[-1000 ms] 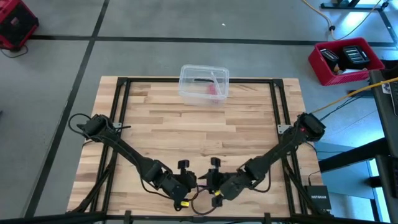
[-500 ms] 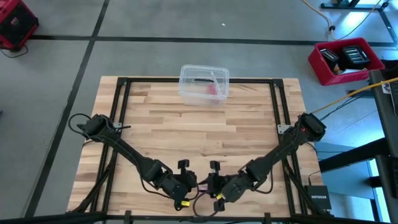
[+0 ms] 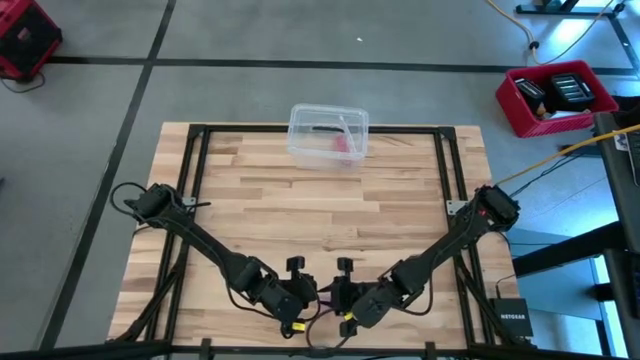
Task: Roll bandage
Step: Close the transparent zip bag
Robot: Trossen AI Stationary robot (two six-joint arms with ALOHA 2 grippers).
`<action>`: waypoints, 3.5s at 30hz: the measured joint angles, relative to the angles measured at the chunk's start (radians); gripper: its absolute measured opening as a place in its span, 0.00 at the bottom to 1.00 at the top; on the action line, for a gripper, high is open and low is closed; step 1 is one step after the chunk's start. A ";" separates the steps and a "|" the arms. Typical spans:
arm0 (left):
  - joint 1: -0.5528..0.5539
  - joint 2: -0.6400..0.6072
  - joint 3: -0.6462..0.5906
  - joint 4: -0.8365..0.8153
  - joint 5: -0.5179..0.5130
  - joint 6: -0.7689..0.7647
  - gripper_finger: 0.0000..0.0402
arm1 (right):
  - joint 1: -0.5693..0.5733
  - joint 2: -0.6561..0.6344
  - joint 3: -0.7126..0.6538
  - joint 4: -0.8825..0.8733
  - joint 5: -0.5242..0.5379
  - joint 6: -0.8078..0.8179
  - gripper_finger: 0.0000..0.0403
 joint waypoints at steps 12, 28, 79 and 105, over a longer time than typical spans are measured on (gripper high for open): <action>-0.003 0.000 0.000 0.001 0.001 0.004 0.00 | 0.002 0.006 0.000 -0.005 0.033 -0.026 0.04; -0.133 0.000 -0.126 0.152 -0.376 -0.077 0.21 | 0.002 0.006 0.000 -0.018 0.034 -0.027 0.05; -0.103 0.000 -0.355 0.816 -0.399 0.254 0.00 | 0.001 -0.036 0.001 -0.096 0.015 0.027 0.07; -0.079 0.000 -0.342 0.801 -0.316 0.167 0.21 | 0.041 -0.042 0.000 -0.222 0.009 0.076 0.04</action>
